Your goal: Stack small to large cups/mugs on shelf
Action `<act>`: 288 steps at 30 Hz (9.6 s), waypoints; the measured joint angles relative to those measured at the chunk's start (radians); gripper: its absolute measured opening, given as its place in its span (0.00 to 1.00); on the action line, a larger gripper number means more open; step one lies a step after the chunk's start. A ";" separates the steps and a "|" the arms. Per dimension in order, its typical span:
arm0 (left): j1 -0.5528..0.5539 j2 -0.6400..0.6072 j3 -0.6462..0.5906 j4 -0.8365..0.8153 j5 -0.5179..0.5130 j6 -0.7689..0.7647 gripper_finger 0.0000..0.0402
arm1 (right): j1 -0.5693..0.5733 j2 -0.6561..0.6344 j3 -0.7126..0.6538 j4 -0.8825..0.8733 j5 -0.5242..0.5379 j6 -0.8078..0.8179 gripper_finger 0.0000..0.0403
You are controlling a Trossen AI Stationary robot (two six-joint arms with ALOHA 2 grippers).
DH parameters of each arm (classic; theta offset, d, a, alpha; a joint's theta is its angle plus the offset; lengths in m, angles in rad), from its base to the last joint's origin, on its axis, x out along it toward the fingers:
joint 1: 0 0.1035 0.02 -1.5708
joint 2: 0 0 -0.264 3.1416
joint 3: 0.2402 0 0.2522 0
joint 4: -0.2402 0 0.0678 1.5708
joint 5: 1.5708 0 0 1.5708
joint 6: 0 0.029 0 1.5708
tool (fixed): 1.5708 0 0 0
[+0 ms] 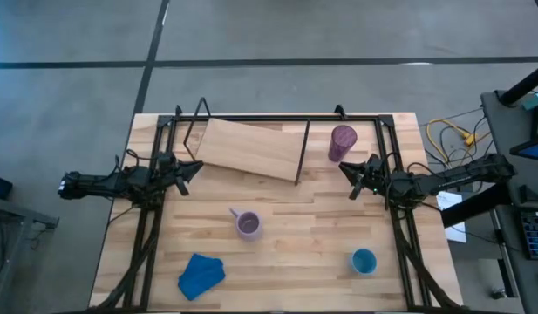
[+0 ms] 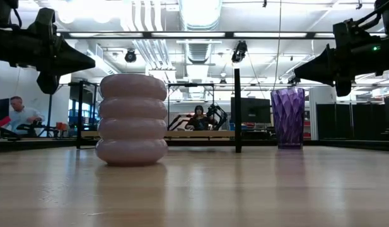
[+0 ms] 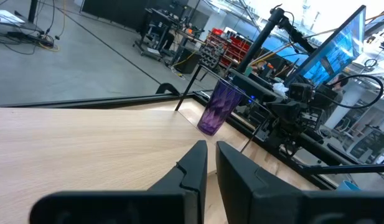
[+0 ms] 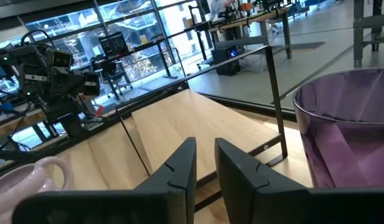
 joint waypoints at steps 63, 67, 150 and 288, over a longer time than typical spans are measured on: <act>0.000 0.951 0.950 -0.182 0.131 0.869 0.05 | 0.020 0.533 1.280 -1.683 0.121 0.212 0.13; 0.000 1.053 1.055 -0.146 -0.024 0.878 0.05 | 0.020 0.586 1.394 -1.679 0.123 0.039 0.13; 0.024 1.145 1.233 -0.140 -0.175 0.757 0.05 | -0.667 1.066 1.535 -1.836 -0.605 0.085 0.13; -0.021 1.136 1.230 -0.169 -0.118 0.674 0.05 | -0.404 1.418 2.060 -1.660 -0.559 -0.060 0.02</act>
